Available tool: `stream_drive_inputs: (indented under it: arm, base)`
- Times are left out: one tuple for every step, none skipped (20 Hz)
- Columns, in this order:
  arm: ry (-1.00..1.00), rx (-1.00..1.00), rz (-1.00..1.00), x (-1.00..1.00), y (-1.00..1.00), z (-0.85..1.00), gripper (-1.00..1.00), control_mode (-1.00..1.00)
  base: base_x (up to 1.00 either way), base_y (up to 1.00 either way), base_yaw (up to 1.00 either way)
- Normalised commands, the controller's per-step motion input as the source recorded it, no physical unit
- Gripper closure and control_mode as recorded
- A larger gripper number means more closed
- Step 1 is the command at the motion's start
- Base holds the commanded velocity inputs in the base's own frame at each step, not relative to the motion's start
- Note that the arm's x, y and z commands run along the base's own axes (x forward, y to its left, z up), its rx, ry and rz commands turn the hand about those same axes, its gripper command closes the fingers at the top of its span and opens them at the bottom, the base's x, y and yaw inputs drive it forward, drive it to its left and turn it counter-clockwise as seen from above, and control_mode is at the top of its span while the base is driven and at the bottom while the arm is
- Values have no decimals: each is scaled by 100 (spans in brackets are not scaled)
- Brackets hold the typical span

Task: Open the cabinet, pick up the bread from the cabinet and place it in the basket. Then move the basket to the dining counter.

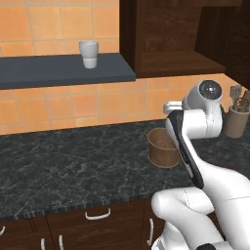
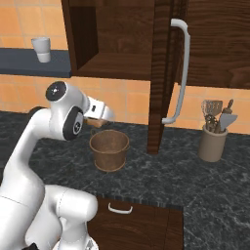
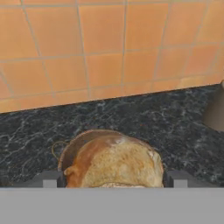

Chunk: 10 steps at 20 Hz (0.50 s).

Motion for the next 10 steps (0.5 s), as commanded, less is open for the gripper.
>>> stream_drive_inputs:
  arm:
    - [18,8,12,41,0,-92,100,-100]
    - [18,7,10,51,0,-77,100,-100]
    - [16,7,7,59,0,-68,100,-100]
    - [17,7,4,54,0,-58,100,-100]
    - [20,2,0,58,3,-62,100,-100]
    - [17,1,0,40,0,-65,100,-100]
    - [17,1,0,40,0,-64,100,-100]
    - [15,0,0,48,0,-64,100,-100]
    - [17,0,0,51,0,-63,100,-100]
    - [15,0,0,45,0,-66,100,-100]
  base:
    - [0,0,0]
    - [0,0,0]
    - [0,0,0]
    - [0,0,0]
    - [0,0,0]
    - [0,0,0]
    - [0,0,0]
    - [0,0,0]
    - [0,0,0]
    - [0,0,0]
